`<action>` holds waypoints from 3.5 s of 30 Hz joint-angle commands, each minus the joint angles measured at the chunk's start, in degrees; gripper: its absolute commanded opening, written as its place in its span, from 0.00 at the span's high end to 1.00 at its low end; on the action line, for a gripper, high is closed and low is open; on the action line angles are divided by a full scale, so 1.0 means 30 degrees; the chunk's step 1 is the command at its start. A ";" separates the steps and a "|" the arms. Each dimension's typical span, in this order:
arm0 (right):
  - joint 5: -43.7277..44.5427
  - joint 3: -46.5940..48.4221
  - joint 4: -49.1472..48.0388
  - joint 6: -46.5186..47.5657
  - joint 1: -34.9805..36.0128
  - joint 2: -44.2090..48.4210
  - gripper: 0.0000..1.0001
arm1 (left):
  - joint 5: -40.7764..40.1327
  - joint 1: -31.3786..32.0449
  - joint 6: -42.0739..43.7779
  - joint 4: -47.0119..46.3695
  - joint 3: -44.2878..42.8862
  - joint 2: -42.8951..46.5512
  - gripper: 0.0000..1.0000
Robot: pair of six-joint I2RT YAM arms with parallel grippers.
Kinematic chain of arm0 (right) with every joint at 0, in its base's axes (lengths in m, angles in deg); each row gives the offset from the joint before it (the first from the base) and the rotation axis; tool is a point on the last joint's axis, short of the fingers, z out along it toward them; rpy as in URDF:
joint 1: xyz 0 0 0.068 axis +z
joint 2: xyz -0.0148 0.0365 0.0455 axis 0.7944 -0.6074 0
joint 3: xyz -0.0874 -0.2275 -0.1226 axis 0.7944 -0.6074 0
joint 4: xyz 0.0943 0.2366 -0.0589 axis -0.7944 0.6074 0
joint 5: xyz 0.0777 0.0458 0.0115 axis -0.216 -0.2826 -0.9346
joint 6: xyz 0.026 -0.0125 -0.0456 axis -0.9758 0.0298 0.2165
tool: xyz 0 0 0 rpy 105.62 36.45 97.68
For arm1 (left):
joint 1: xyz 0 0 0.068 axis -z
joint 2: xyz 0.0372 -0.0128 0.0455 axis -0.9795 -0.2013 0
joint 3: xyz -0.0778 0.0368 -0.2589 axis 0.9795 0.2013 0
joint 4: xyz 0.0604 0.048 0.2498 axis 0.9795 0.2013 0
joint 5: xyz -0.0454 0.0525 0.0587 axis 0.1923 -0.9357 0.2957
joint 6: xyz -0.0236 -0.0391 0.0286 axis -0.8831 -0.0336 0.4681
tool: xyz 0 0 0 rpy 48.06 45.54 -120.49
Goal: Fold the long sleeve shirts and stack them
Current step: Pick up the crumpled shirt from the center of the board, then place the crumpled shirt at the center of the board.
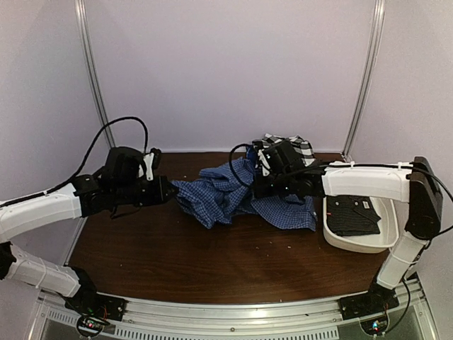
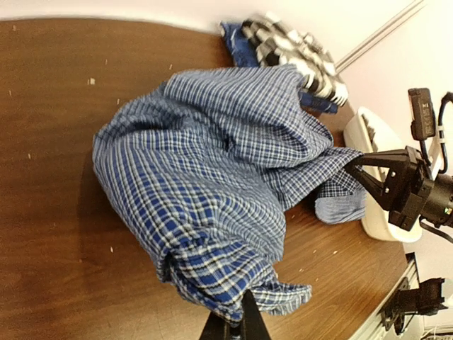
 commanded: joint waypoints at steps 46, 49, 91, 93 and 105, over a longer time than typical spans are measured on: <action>0.1296 0.8380 0.6286 0.1968 -0.2371 0.4825 1.00 | 1.2063 -0.7875 0.3678 0.0981 -1.2979 -0.7211 1.00; 0.1374 0.7820 0.5961 0.1811 -0.2495 0.4358 1.00 | 1.1680 -0.7422 0.3764 0.0925 -1.2660 -0.7981 1.00; -0.3661 0.2124 0.5854 0.4122 0.0627 0.2974 1.00 | 1.3126 -0.0027 0.3439 0.0295 0.2707 -0.0485 0.83; -0.2969 0.2686 0.6039 0.3871 0.0627 0.2381 1.00 | 1.1178 -0.0027 0.2867 0.1176 0.2434 0.0415 0.69; -0.1325 0.3836 0.6170 0.2723 -0.0607 0.1844 1.00 | 0.1567 -0.0778 -0.2651 0.6714 0.1859 0.1534 0.57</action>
